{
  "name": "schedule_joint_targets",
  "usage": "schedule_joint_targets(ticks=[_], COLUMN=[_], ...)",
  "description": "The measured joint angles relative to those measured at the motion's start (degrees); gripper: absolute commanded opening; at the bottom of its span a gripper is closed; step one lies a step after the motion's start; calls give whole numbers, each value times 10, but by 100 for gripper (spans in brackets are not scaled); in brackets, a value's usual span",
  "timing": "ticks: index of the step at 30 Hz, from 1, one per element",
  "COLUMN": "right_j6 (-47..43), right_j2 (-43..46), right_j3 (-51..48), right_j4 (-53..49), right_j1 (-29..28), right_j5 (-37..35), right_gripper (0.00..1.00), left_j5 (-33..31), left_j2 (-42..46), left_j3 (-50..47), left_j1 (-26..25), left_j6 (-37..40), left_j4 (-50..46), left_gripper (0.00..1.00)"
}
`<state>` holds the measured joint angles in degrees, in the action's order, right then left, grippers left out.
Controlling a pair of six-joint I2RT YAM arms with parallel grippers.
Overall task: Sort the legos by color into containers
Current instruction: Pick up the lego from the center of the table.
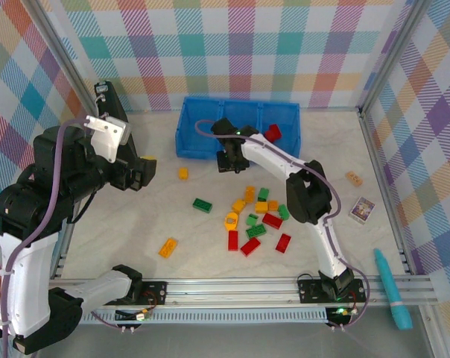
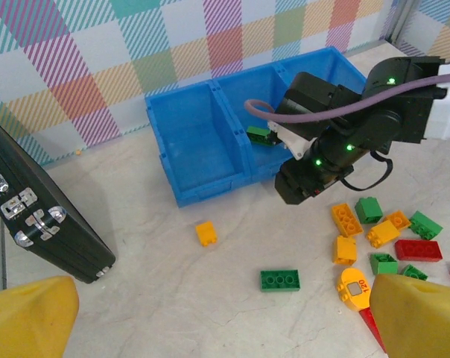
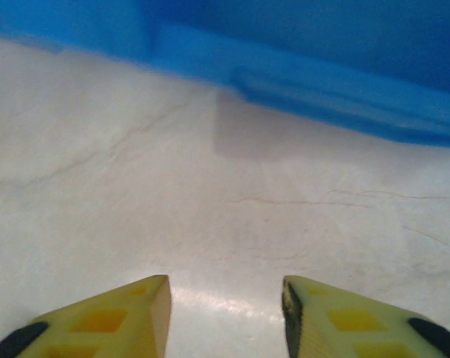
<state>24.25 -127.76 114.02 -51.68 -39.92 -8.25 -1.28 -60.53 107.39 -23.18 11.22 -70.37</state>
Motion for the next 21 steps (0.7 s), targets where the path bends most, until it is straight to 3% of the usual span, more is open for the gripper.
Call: schedule_joint_targets(ticks=[4,10,21], right_j6=[-72,-213,-354], right_j2=[32,36,33], right_j3=[-57,-83,-148], right_j4=[41,80,119], right_j1=[-41,-108,-106], right_j5=[32,62,74], right_gripper=[65,73,82], left_j5=[-2,-2,-3], left_j2=[-1,-1,-3], left_j3=[0,0,0], left_j1=[0,0,0], left_j6=[0,0,0], left_j4=[0,0,0], left_gripper=[100,100,100])
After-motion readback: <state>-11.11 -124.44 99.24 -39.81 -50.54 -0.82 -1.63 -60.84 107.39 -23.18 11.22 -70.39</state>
